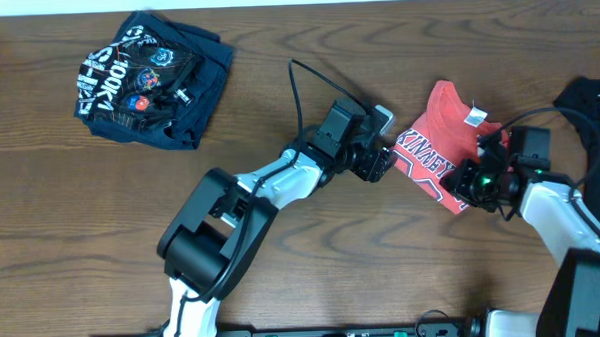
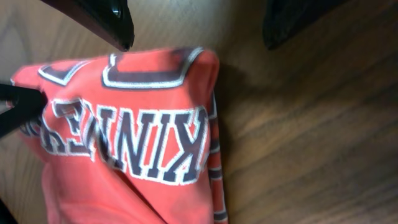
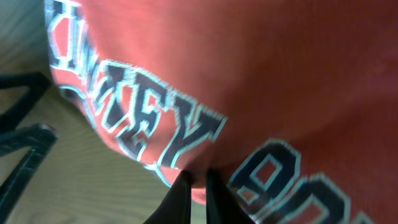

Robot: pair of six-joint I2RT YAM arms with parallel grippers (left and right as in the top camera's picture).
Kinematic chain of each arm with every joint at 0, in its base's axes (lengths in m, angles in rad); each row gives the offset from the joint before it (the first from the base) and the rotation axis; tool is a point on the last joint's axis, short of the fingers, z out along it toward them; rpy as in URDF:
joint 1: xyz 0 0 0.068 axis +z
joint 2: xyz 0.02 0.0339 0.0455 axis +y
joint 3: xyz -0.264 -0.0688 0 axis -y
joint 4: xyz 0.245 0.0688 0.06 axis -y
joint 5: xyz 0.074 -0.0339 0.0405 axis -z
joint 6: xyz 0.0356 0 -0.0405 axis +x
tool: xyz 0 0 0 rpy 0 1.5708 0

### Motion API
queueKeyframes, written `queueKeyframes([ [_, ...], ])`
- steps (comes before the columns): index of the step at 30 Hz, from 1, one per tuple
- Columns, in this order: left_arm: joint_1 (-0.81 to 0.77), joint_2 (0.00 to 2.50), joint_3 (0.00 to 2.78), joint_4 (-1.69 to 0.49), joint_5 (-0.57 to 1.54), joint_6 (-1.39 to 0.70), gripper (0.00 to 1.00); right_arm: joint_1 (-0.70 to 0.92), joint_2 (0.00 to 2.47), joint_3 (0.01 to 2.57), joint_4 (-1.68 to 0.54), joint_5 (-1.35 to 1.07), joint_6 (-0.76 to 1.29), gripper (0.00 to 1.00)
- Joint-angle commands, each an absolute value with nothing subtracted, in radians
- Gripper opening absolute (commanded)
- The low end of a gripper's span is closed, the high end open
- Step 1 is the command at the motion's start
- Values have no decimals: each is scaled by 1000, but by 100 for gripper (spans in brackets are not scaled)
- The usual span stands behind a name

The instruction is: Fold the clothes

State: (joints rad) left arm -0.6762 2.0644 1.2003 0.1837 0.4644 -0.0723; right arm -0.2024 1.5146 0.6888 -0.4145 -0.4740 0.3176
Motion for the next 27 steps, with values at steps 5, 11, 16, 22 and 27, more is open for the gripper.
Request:
queueKeyframes([
  [5,-692,2101,1201,314,505,-208,52,-182,1547,664,-423,-323,382,2],
  [11,-719,2105,1201,318,505,-208,38,-182,1547,664,-476,-242,381,1],
  [16,-737,2136,1201,328,504,-208,52,-183,1547,664,-516,-184,381,1],
  [22,-730,2128,1201,285,506,-209,66,-198,1484,685,-521,-408,222,11],
  [27,-706,2071,1202,179,567,-213,71,-253,1341,705,-537,-522,269,19],
])
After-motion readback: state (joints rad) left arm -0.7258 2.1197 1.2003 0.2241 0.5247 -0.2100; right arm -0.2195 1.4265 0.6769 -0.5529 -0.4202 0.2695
